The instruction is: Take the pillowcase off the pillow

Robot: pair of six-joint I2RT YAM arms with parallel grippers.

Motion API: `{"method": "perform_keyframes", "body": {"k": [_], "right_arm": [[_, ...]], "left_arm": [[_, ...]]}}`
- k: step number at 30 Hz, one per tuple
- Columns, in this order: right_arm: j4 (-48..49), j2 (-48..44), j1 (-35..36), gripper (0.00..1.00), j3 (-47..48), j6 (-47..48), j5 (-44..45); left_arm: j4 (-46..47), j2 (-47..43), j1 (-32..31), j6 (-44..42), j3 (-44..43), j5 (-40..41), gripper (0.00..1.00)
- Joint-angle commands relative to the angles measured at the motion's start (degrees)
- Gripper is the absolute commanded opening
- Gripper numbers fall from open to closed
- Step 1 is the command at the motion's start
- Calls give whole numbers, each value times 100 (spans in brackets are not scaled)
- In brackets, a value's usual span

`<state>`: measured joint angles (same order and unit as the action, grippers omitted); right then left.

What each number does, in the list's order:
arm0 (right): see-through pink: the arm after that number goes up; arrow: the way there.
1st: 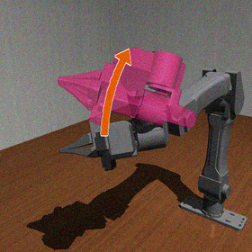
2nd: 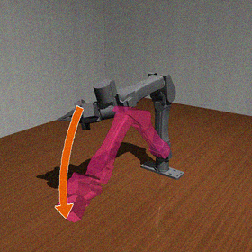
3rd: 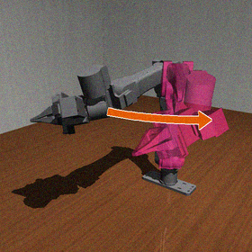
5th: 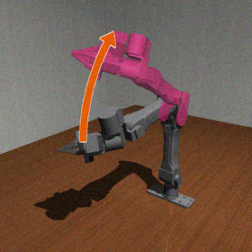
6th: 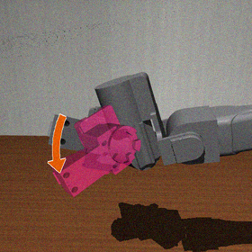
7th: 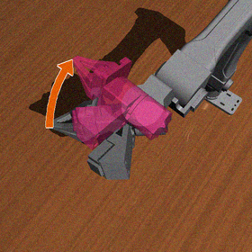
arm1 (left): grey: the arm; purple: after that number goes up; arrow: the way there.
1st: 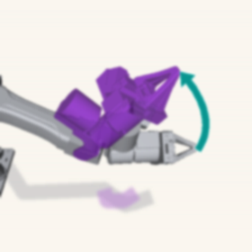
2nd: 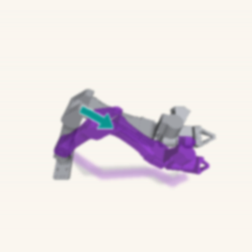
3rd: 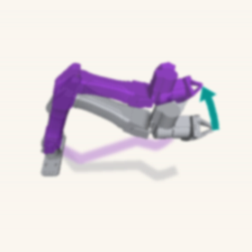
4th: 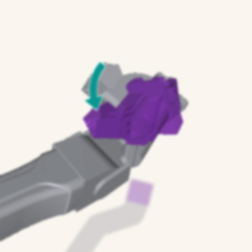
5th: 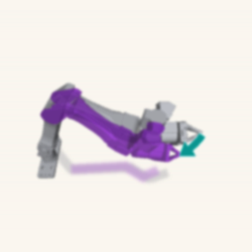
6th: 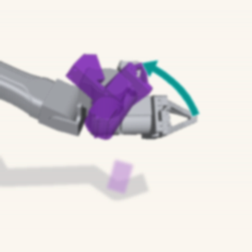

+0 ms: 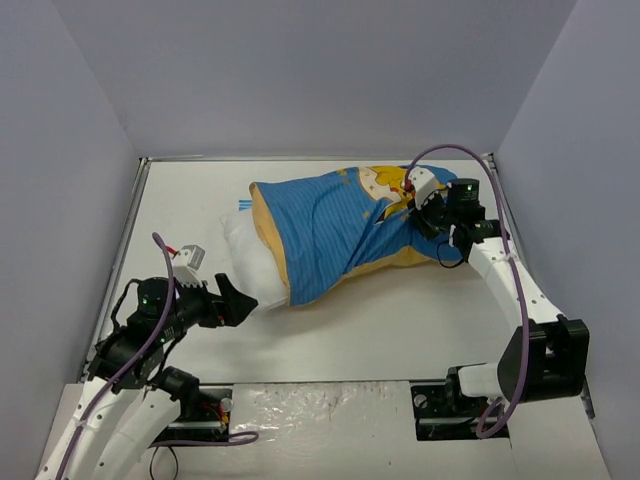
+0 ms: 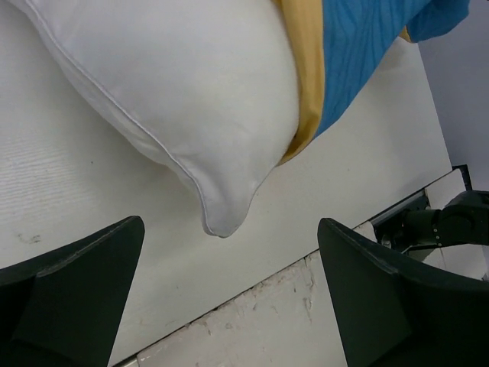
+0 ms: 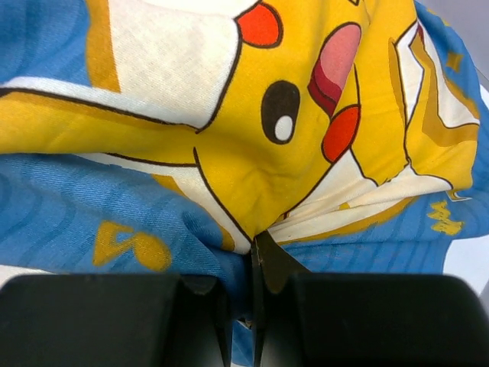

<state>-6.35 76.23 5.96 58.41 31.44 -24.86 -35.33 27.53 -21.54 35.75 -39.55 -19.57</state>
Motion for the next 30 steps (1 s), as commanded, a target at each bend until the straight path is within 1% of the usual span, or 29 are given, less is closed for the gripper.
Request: {"method": "perform_keyframes", "body": {"k": [1, 2, 5, 6, 7, 8, 9, 13, 14, 16, 17, 18, 19, 20, 22, 24, 25, 29, 30], "right_arm": [[134, 76, -156, 0, 459, -393, -528], [125, 120, -313, 0, 521, -393, -589], [73, 305, -568, 0, 785, -419, -861], [55, 366, -569, 0, 838, -420, -923], [64, 393, -569, 0, 891, -420, -985], [72, 410, -735, 0, 961, -420, -1038], [72, 437, -771, 0, 996, -420, -1064], [64, 551, -824, 0, 1119, -463, -1126], [55, 569, -842, 0, 1137, -472, -1126], [55, 656, -885, 0, 1207, -507, -1179], [55, 683, -886, 0, 1225, -525, -1188], [55, 735, -894, 0, 1260, -542, -1196], [64, 762, -894, 0, 1278, -551, -1196], [55, 788, -894, 0, 1295, -560, -1205], [55, 789, -894, 0, 1304, -569, -1205], [64, 762, -894, 0, 1287, -560, -1214], [64, 753, -894, 0, 1287, -560, -1223], [55, 718, -895, 0, 1278, -639, -1337], [37, 701, -903, 0, 1278, -648, -1372]], "left_arm": [[308, -64, -87, -751, -386, -126, 97], [247, -37, -105, -1232, -683, -21, 97], [254, 191, -166, -1972, -1010, 94, 97], [324, 270, -175, -2097, -1028, 146, 96], [447, 462, -227, -2298, -1037, 112, 92], [492, 594, -254, -2657, -1037, 103, 92], [536, 700, -315, -2843, -1046, 199, 92], [799, 1183, -807, -3731, -1046, 454, 93], [826, 1246, -1104, -4003, -1046, 524, 94], [887, 1386, -1439, -4250, -1055, 682, 96], [896, 1448, -1832, -4547, -1063, 718, 96], [949, 1544, -2054, -4689, -1046, 822, 97], [967, 1606, -2282, -4839, -1037, 1189, 97], [967, 1667, -2746, -5206, -1028, 1358, 95], [967, 1896, -3161, -5594, -1020, 1901, 94], [879, 2246, -3539, -5771, -1063, 2394, 94], [853, 2379, -3602, -5911, -1124, 2814, 94], [932, 3282, -3620, -6307, -1213, 3651, 94], [932, 3416, -3620, -6352, -1239, 3741, 95]]}}
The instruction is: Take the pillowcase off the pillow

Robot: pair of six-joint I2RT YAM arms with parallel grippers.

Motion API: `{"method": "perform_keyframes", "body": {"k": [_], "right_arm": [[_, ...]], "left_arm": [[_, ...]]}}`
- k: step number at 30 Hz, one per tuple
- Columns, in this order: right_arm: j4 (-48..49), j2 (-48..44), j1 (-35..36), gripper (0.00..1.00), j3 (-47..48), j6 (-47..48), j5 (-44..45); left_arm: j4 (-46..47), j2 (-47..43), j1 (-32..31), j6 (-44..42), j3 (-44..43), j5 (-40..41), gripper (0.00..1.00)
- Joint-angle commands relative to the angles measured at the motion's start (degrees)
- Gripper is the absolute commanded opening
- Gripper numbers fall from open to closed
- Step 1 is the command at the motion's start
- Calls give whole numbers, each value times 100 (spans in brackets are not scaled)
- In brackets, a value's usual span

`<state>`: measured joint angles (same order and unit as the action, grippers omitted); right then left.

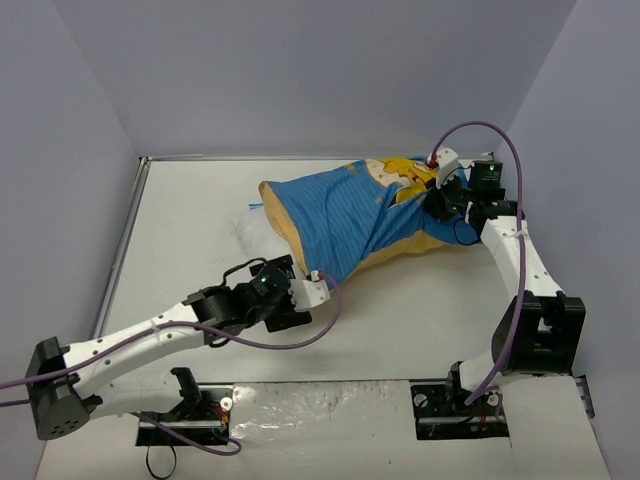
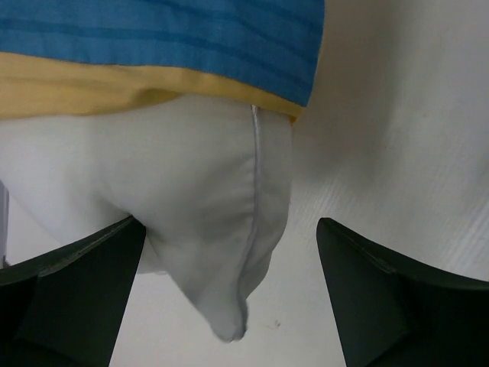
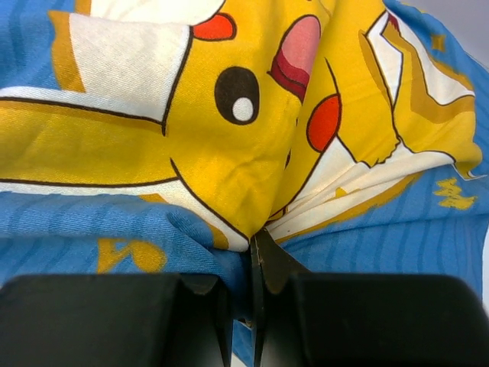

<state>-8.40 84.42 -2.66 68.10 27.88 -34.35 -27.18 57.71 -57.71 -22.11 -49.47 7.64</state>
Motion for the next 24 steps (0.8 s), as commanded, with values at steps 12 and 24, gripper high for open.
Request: {"method": "perform_keyframes", "body": {"k": [12, 24], "right_arm": [[-46, -514, -121, 0, 187, -204, -898], [-1593, -1120, -139, 1, 599, 745, -1118]], "left_arm": [[1618, 918, 778, -426, -458, 1487, 3], [1505, -760, 1667, 1101, -1055, -192, 2]]}}
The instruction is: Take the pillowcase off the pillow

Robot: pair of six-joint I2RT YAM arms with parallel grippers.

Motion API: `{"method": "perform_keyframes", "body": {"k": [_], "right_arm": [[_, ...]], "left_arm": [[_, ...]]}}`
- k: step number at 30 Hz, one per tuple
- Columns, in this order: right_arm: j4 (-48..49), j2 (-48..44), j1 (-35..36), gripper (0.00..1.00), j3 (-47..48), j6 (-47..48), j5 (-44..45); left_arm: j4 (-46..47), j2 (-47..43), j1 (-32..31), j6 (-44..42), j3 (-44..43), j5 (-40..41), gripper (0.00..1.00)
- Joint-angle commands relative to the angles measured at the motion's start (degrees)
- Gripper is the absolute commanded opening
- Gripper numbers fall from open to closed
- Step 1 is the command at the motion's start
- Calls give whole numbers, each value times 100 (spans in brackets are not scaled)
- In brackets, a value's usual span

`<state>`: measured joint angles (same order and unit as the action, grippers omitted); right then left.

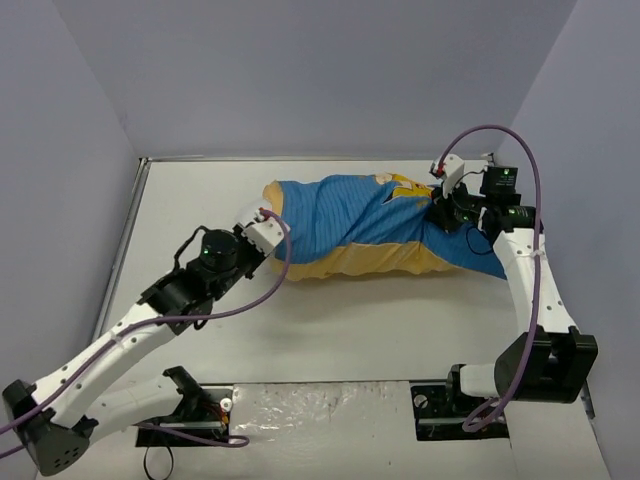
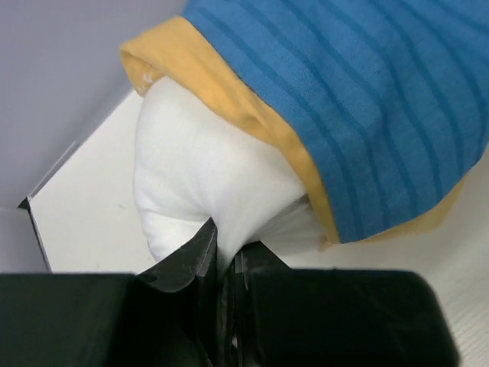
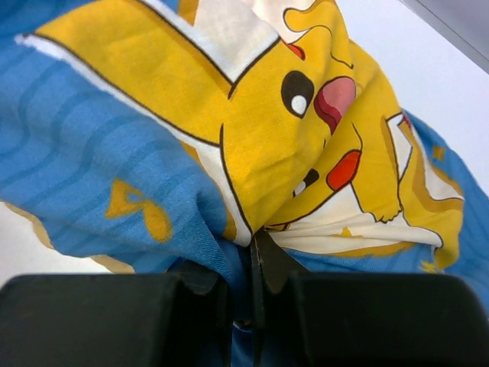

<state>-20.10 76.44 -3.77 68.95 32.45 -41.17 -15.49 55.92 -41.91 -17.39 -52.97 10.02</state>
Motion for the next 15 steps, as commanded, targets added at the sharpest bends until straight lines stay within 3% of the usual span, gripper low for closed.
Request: {"method": "perform_keyframes", "body": {"k": [1, 4, 5, 8, 13, 15], "right_arm": [[-529, -358, -36, 2, 601, 297, -445], [-697, -595, -1, 15, 787, 210, -366], [-776, -639, 8, 30, 830, 192, -331], [-1013, -745, 43, 56, 1006, 209, -85], [-1785, -1096, 43, 79, 1261, 831, 371], [-2084, -1263, 52, 82, 1279, 1218, 425]], "left_arm": [[292, -756, 104, 727, -854, -518, 2], [134, -829, 183, 1070, -1074, -712, 2], [81, -811, 201, 1123, -1101, -764, 2], [-112, -609, 385, 1229, -1075, -782, 2], [-34, -337, 1307, 1895, -943, -1756, 2], [28, -240, 1597, 2125, -952, -2116, 2]]}}
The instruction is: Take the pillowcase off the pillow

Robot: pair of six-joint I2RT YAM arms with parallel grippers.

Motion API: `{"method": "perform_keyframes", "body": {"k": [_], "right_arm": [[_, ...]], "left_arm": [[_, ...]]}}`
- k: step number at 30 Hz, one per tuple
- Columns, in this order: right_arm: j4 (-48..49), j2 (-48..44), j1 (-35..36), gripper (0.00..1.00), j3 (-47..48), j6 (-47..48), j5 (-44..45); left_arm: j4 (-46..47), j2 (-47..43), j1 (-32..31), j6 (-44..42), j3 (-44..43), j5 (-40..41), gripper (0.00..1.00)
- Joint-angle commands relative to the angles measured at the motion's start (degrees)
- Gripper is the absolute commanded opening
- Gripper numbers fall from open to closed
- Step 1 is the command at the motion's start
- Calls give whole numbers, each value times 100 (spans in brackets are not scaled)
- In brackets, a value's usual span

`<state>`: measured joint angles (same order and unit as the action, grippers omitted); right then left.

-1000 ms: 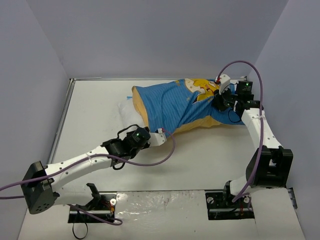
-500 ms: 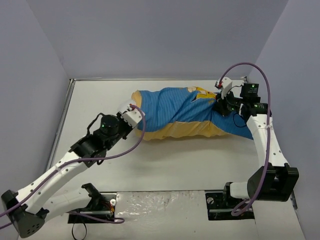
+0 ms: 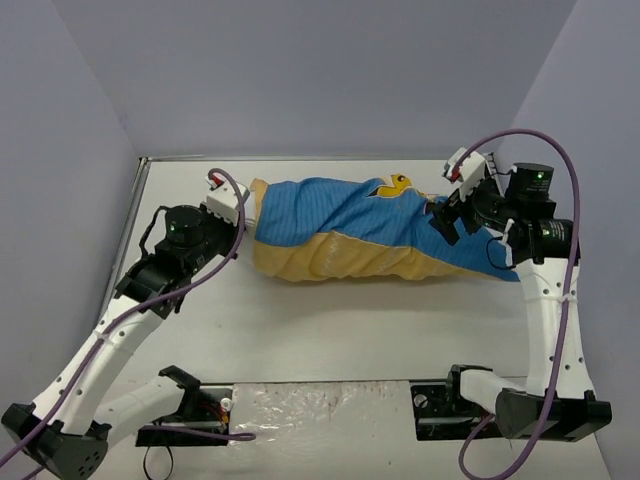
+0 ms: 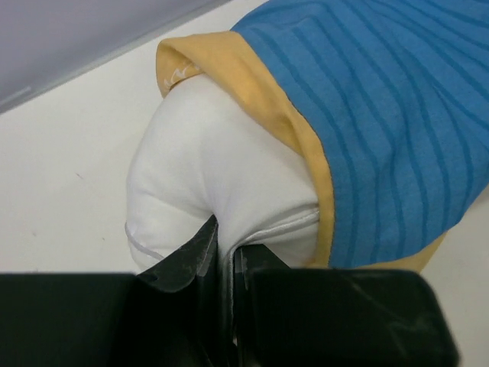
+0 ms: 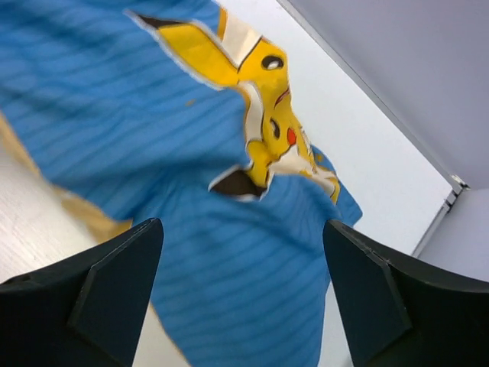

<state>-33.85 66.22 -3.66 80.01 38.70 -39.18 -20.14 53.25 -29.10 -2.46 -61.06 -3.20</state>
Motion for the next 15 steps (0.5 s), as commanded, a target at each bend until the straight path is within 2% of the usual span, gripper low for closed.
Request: {"method": "perform_keyframes", "body": {"k": [1, 2, 4, 6, 9, 15], "right_arm": [[-1137, -267, 41, 82, 147, 891, 226], [-1420, -302, 58, 82, 129, 1660, 148], [-1904, -355, 164, 82, -11, 2236, 182], [-1898, -512, 443, 81, -406, 2632, 584], [-1286, -724, 865, 80, -898, 2373, 1330], [-406, -742, 1218, 76, -1311, 1835, 2395]], "left_arm": [[502, 71, 387, 694, -161, -900, 2], [529, 97, 457, 772, -178, -1006, 2], [572, 202, 624, 1010, -248, -1330, 2], [590, 273, 704, 1185, -336, -1516, 2], [608, 344, 774, 1283, -398, -1701, 2], [722, 343, 941, 1528, -398, -2008, 2]]}}
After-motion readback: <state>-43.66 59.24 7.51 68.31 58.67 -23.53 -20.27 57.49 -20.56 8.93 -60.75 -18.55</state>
